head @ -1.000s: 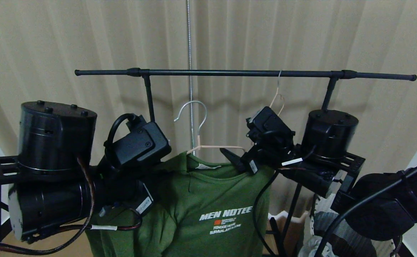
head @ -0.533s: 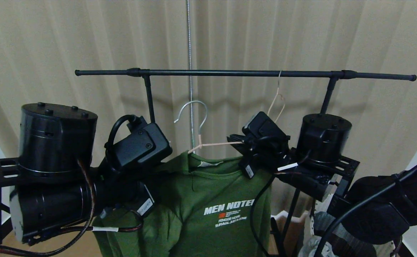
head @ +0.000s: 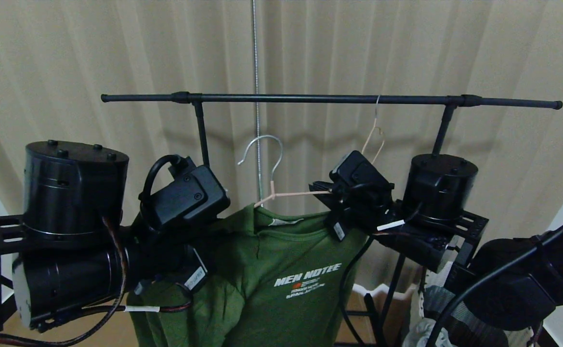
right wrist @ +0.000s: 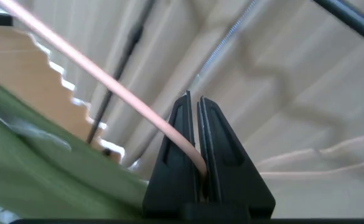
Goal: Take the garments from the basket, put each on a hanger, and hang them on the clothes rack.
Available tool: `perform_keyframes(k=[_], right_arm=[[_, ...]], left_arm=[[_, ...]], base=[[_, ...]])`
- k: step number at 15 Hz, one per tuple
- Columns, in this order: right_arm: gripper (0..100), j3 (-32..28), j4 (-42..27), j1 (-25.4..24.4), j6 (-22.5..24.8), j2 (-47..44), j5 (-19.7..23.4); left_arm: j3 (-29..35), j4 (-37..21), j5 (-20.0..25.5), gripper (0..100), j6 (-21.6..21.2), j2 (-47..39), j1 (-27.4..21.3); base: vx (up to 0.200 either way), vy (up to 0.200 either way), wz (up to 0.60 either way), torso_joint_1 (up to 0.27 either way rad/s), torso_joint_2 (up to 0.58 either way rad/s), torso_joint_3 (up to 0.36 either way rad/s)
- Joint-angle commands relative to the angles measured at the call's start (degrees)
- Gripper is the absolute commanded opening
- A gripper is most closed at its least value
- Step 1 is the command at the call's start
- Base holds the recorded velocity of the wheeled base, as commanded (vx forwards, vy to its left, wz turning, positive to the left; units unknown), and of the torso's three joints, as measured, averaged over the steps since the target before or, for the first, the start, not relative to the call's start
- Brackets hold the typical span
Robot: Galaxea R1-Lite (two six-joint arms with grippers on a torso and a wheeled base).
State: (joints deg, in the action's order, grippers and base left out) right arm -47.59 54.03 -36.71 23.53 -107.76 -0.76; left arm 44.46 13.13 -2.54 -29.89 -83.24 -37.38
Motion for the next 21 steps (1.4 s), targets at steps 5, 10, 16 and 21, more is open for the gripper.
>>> perform_keyframes(k=[5,10,16,21], right_arm=[[0,2.5,0.02,1.2,0.03,1.86,-0.56],[0,3.82,-0.15,5.59,-1.03,4.67,-5.66],[0,2.86,-0.5,5.59,-4.46,10.38,-6.63],[0,2.68,-0.59,5.5,-5.25,11.79,-6.63]], left_arm=[[-0.78,0.23,1.13,100,3.17,0.88,-0.07],[-7.11,4.54,4.65,100,9.5,7.83,0.02],[-16.42,8.76,3.41,100,9.76,5.54,3.98],[-18.18,9.02,-0.8,100,11.43,3.34,4.59]], base=[[0.0,0.0,0.0,0.0,0.0,0.0],[0.0,0.0,0.0,0.0,0.0,0.0],[0.0,0.0,0.0,0.0,0.0,0.0],[0.0,0.0,0.0,0.0,0.0,0.0]])
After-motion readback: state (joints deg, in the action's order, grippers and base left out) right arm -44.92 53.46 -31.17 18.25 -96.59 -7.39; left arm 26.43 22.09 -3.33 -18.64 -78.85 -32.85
